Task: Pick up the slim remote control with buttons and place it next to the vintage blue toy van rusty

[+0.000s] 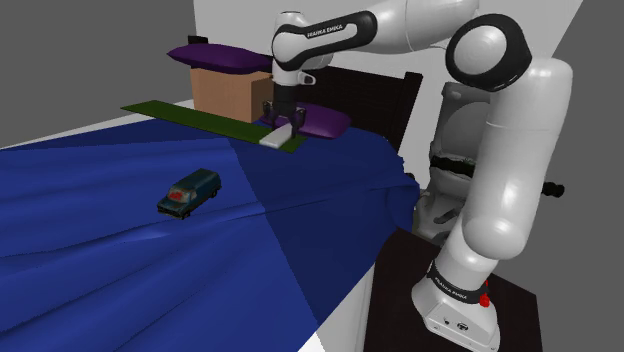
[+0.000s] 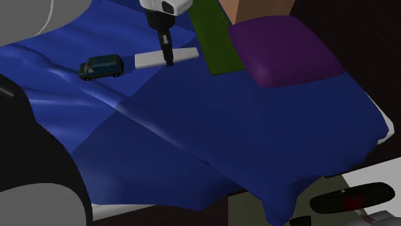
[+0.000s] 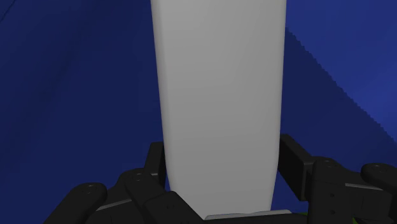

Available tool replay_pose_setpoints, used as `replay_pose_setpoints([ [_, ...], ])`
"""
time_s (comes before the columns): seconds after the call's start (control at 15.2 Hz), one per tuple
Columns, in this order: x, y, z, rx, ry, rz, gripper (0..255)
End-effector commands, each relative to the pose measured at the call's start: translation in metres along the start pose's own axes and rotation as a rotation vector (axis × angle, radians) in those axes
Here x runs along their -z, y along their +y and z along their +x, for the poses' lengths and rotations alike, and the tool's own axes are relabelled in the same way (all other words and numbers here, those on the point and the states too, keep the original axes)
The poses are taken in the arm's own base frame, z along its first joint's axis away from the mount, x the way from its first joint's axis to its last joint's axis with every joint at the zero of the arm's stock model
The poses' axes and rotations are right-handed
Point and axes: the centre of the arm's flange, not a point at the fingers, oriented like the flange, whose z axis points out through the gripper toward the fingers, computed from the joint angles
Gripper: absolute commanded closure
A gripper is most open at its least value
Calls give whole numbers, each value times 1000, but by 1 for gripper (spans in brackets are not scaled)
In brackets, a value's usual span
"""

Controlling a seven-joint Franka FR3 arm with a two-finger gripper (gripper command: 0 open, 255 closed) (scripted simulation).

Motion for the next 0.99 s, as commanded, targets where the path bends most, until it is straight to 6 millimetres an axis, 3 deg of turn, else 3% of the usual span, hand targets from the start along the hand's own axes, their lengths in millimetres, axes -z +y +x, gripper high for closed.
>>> replay_pose_setpoints([
  [0.0, -1, -17, -22, -1, 0, 0, 255],
  [0.79, -1, -114, -147, -1, 0, 0, 255],
  [0.92, -6, -119, -153, -1, 0, 0, 255],
])
